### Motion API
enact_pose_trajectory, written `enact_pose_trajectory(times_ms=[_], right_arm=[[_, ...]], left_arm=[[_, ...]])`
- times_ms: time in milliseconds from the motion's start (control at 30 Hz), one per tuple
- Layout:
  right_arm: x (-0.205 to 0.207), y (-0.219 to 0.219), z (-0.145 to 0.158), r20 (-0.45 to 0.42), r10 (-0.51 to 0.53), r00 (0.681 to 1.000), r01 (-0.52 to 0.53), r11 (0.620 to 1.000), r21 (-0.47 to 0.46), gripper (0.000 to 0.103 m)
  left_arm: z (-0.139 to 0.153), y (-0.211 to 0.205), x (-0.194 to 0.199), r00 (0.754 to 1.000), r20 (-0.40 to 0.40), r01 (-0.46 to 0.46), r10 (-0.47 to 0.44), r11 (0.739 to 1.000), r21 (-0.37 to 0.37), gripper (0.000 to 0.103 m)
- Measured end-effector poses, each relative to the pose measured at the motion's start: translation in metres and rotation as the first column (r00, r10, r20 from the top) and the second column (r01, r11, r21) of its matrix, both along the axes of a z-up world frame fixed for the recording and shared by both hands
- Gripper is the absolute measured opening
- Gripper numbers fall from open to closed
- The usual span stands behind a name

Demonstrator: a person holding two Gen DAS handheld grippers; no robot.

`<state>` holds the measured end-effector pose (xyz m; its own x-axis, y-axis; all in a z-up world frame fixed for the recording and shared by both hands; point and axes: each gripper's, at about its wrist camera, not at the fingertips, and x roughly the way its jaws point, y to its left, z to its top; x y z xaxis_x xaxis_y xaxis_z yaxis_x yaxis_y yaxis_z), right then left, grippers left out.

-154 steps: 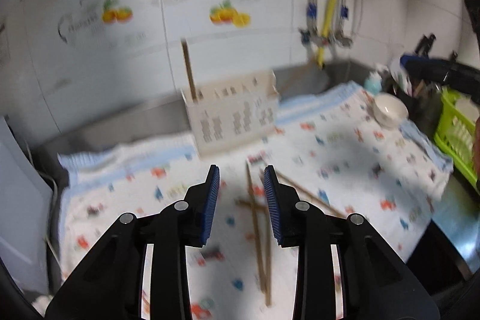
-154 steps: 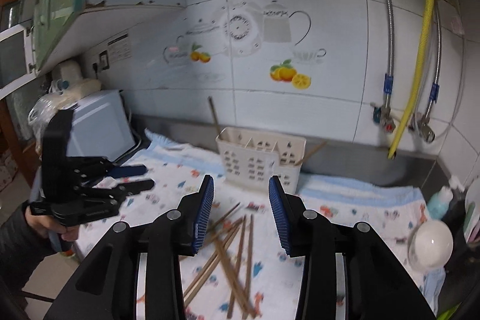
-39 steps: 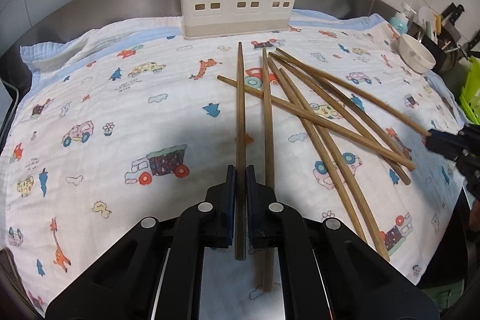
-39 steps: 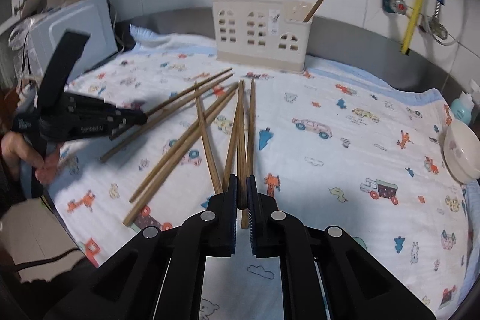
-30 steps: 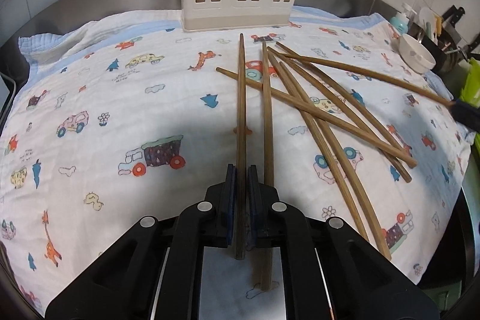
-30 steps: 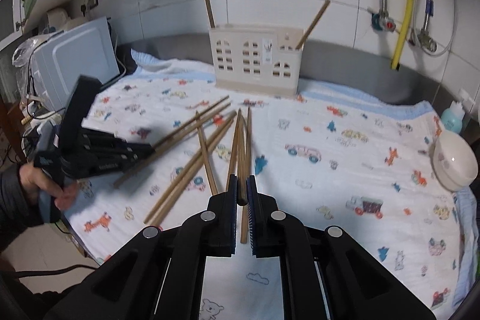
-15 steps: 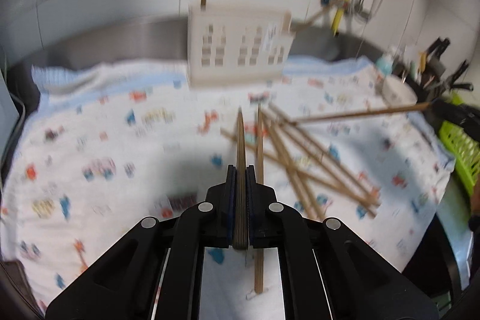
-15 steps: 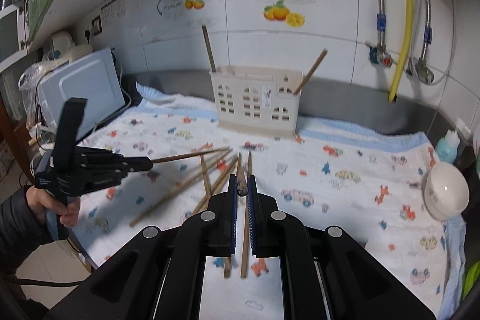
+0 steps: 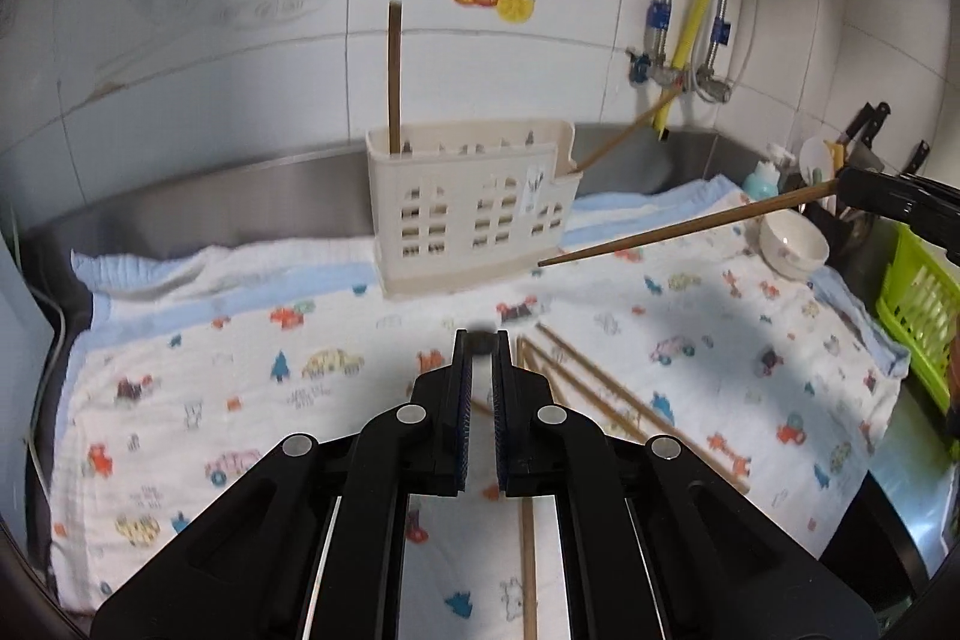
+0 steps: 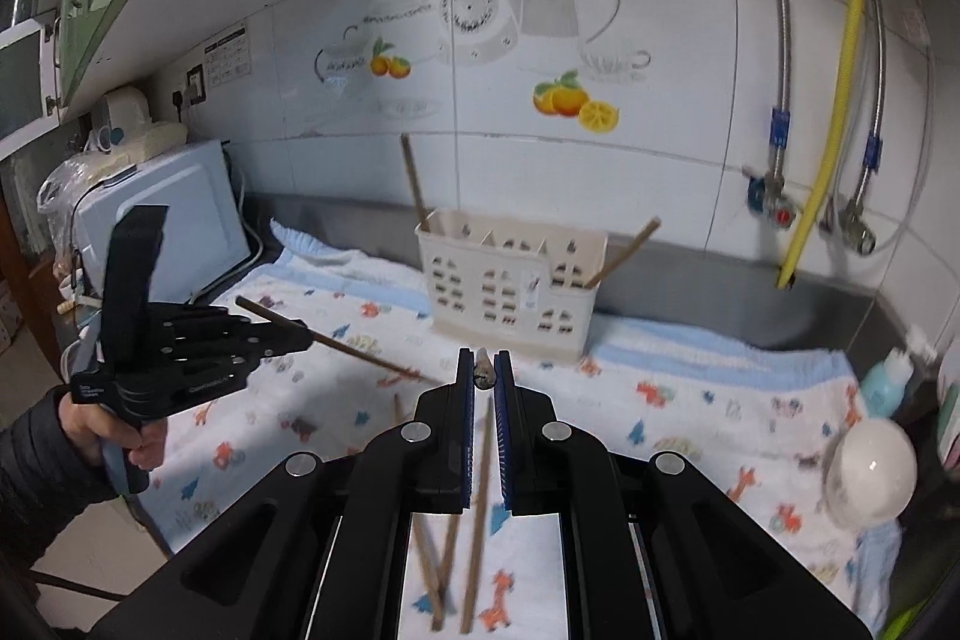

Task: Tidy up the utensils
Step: 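Raise the right tool's chopstick into the holder while the left tool carries its own, then open the right tool into the holder while the left tool releases its chopstick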

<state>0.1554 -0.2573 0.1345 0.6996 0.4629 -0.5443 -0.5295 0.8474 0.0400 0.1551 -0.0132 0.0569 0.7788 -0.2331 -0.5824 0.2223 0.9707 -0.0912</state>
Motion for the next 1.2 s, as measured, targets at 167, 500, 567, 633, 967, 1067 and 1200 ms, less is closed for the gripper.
enact_pose_trajectory(times_ms=[167,500,567,633,967,1067,1200], right_arm=[[0.026,-0.001,0.034,0.04,-0.026,0.999,0.027,0.999,-0.035,0.006],[0.078,0.006,0.076,0.031,-0.046,0.998,0.05,0.992,-0.113,0.006],[0.085,0.006,0.078,0.035,-0.057,0.998,0.061,0.992,-0.109,0.006],[0.094,0.005,0.081,0.019,-0.054,0.998,0.056,0.995,-0.084,0.006],[0.146,0.019,0.061,-0.1,-0.051,0.994,0.045,0.997,-0.064,0.006],[0.157,0.023,0.049,-0.117,-0.058,0.991,0.05,0.996,-0.069,0.007],[0.163,0.024,0.038,-0.109,-0.068,0.992,0.061,0.996,-0.067,0.013]], left_arm=[[0.033,-0.006,0.01,0.999,0.05,0.021,-0.022,1.0,0.017,0.005],[0.109,-0.026,0.036,0.983,0.171,0.063,-0.071,0.997,0.053,0.005],[0.122,-0.026,0.042,0.978,0.197,0.055,-0.065,0.997,0.058,0.005],[0.137,-0.026,0.053,0.975,0.219,0.037,-0.048,0.998,0.056,0.005],[0.134,-0.023,0.117,0.987,0.161,-0.042,0.023,0.993,0.113,0.005],[0.118,-0.018,0.138,0.993,0.108,-0.047,0.037,0.994,0.099,0.005],[0.104,-0.014,0.149,0.996,0.075,-0.048,0.042,0.996,0.082,0.006]])
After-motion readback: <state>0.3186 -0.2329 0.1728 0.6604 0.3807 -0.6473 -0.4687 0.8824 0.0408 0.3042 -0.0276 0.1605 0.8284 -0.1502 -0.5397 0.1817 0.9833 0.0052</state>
